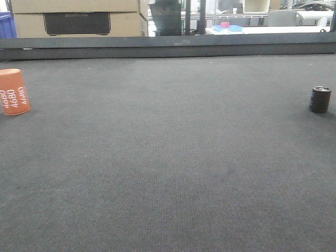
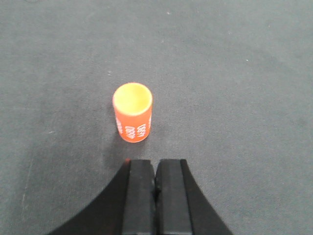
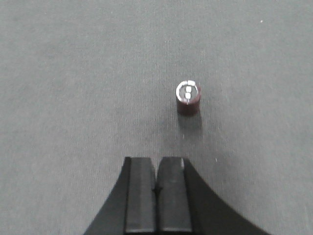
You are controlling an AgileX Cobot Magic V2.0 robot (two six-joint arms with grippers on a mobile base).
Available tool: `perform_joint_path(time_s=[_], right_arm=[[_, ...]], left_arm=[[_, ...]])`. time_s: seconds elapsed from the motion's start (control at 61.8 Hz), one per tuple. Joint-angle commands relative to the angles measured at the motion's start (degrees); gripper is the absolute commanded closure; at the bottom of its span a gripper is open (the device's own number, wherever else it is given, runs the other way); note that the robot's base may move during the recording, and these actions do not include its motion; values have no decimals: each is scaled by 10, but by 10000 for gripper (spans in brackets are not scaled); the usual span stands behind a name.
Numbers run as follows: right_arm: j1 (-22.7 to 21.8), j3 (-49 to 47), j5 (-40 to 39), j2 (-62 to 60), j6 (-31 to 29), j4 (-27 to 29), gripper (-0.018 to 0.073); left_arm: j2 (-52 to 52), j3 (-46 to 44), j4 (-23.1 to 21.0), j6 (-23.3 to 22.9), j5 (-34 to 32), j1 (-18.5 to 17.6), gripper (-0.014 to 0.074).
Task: Place cylindrical capacitor in blue bin on shelf
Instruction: 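Lower the open right gripper around the dark brown capacitor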
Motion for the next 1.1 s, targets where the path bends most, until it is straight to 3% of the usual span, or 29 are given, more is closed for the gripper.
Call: perform_joint_path(time_s=[0.0,0.21,0.583,0.68,0.923,1.085], right_arm=[[-2,-40,26,34,-2,-2,727],[-2,-163,149,155,-2,-29,727],[-2,-351,232,344,-2,-99,715],[-2,-385,244,378,-2,-99,609],[-6,-448,284,446,-2,-89,162],[-17,-449,281,472,-2,-67,134]], left_arm=[[35,-54,-5,0,48,1,707],[121,-167,-5,0,131,1,707],[151,-200,-5,0,144,1,707],[151,-200,-7,0,145,1,707],[151,-200,-17,0,155,1,707],[151,-200,-17,0,158,1,707]])
